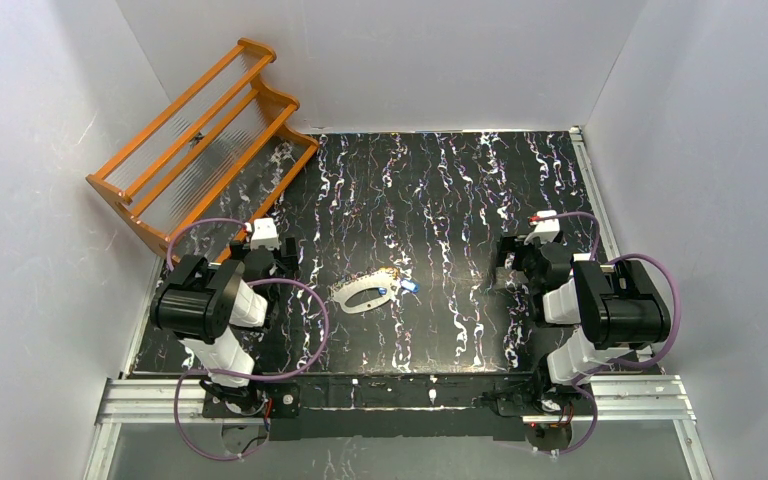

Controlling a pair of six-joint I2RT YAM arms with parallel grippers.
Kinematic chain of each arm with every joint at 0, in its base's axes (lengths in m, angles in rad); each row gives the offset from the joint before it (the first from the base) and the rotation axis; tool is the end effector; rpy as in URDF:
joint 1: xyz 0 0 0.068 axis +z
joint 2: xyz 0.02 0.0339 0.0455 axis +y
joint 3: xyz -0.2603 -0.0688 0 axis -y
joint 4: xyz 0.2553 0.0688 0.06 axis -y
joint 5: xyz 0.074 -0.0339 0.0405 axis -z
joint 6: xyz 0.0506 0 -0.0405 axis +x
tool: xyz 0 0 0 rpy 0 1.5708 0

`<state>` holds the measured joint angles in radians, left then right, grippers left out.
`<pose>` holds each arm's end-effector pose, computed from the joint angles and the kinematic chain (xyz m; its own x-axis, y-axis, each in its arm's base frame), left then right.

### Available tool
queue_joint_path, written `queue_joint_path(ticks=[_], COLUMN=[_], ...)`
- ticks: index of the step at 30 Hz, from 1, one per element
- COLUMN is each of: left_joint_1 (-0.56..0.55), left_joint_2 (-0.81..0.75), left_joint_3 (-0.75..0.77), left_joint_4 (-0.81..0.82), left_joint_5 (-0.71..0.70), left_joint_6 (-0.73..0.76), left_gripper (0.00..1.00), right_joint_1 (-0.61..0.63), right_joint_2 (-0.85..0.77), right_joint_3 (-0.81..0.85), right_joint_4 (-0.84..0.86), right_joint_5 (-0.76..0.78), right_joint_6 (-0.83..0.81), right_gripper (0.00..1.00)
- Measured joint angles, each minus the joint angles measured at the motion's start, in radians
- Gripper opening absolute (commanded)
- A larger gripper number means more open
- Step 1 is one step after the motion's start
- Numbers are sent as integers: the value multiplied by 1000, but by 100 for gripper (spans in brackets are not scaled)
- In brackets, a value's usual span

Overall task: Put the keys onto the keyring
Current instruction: Reset both arms

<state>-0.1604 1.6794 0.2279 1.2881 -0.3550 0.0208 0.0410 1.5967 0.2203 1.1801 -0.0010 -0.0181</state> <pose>0.2575 -0.0238 0.1062 -0.1645 0.0464 -0.9853 -0.1854 0.9796 0.0771 0.2569 0.0106 0.1105 -0.1941 -0.0261 -0.9806 -0.0455 0.9988 -0.0176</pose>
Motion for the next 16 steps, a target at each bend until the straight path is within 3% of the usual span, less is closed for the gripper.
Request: queue_joint_path(ticks=[16], left_joint_1=[0], left_joint_2=[0], left_joint_3=[1], left_joint_4=[-12], left_joint_5=[-4], left_joint_6=[-6], left_gripper=[98], right_joint_1=[-1], right_joint_2=[0], right_joint_3=[0], right_joint_4=[-2], right_joint_5=[-3], right_joint_6=[8], right_gripper=[99])
